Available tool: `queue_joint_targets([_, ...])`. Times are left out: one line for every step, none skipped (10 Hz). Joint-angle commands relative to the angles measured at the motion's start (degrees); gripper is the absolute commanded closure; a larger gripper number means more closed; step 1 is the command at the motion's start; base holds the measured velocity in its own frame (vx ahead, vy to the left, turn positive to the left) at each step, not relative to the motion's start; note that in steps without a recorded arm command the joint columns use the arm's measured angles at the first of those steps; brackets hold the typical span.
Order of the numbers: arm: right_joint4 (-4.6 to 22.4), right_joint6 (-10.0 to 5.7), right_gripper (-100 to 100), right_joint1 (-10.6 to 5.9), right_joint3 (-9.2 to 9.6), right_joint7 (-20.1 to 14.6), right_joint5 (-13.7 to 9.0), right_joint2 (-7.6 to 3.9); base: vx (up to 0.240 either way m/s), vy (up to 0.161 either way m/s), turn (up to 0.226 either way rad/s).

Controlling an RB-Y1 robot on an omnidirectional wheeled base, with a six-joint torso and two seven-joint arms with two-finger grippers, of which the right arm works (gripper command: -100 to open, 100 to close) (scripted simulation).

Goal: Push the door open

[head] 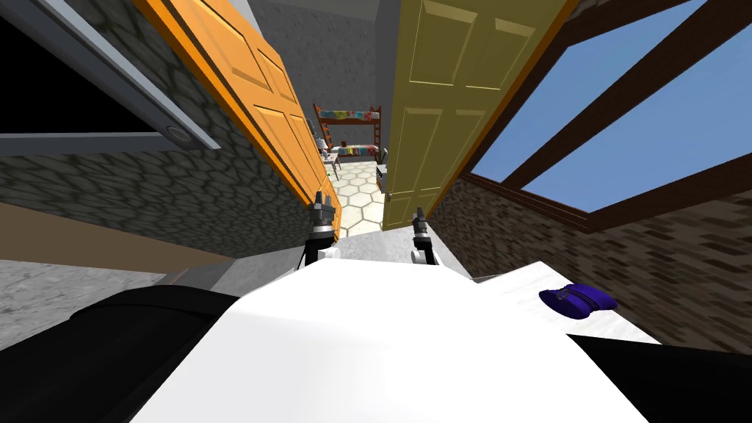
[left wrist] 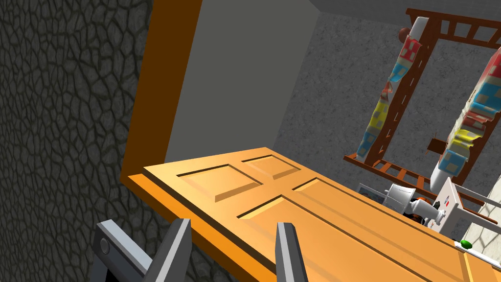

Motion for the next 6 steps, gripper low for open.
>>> queue_joint_targets([2.63, -0.52, -100, -0.92, 0.10, -0.25, -0.08, -0.08, 0.078, -0.017, 0.049])
queue_joint_targets([4.38, -0.84, -100, -1.55, 0.20, -0.35, -0.10, -0.01, 0.088, -0.037, 0.050])
queue_joint_targets([6.13, -1.17, -100, -2.18, 0.30, -0.44, -0.12, 0.05, 0.089, -0.042, 0.048])
queue_joint_targets([7.89, -1.49, -100, -2.81, 0.40, -0.54, -0.14, 0.12, 0.100, -0.032, 0.050])
queue_joint_targets([9.64, -1.82, -100, -3.44, 0.50, -0.64, -0.16, 0.18, 0.104, -0.036, 0.055])
queue_joint_targets([11.34, -2.13, -100, -4.05, 0.60, -0.73, -0.18, 0.30, 0.095, -0.038, 0.040])
